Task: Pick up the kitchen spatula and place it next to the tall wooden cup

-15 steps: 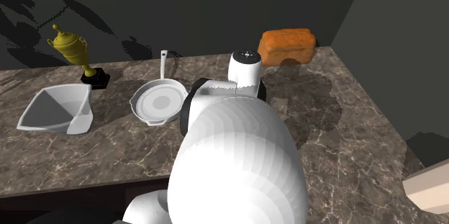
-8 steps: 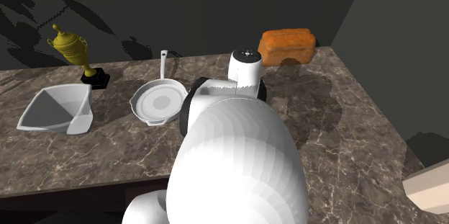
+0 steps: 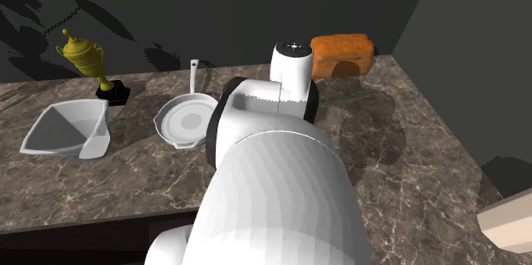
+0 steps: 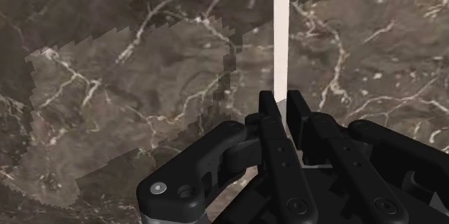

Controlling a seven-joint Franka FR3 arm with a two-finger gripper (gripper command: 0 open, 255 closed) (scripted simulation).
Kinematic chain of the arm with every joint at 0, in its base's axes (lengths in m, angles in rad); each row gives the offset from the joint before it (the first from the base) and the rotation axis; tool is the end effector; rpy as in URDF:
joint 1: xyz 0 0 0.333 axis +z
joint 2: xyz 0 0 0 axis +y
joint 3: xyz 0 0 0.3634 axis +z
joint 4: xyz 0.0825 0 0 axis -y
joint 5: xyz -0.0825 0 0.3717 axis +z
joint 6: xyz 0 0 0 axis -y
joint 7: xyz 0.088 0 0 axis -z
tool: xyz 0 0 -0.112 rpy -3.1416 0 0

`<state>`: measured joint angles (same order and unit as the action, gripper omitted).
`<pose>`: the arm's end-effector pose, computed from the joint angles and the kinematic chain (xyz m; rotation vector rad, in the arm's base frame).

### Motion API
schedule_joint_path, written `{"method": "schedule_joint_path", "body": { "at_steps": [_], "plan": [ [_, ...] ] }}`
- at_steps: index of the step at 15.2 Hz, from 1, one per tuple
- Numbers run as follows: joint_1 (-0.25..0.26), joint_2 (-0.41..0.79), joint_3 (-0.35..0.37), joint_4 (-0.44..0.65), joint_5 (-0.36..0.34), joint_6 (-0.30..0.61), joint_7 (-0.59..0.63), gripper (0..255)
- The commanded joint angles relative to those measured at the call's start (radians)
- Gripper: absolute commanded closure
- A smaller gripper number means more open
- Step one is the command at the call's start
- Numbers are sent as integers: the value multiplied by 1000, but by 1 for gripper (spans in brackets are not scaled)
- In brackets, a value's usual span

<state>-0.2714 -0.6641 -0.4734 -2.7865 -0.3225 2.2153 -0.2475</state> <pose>0.2194 -0.2158 0.4199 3.1126 -0.3532 0.1044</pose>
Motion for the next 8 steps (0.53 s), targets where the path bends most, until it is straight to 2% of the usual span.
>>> {"method": "schedule_joint_path", "body": {
  "at_steps": [1,8],
  "plan": [
    [-1,-18,7,17,5,-35,-2,255],
    [3,-65,38,84,26,-149,-2,255]
  ]
}}
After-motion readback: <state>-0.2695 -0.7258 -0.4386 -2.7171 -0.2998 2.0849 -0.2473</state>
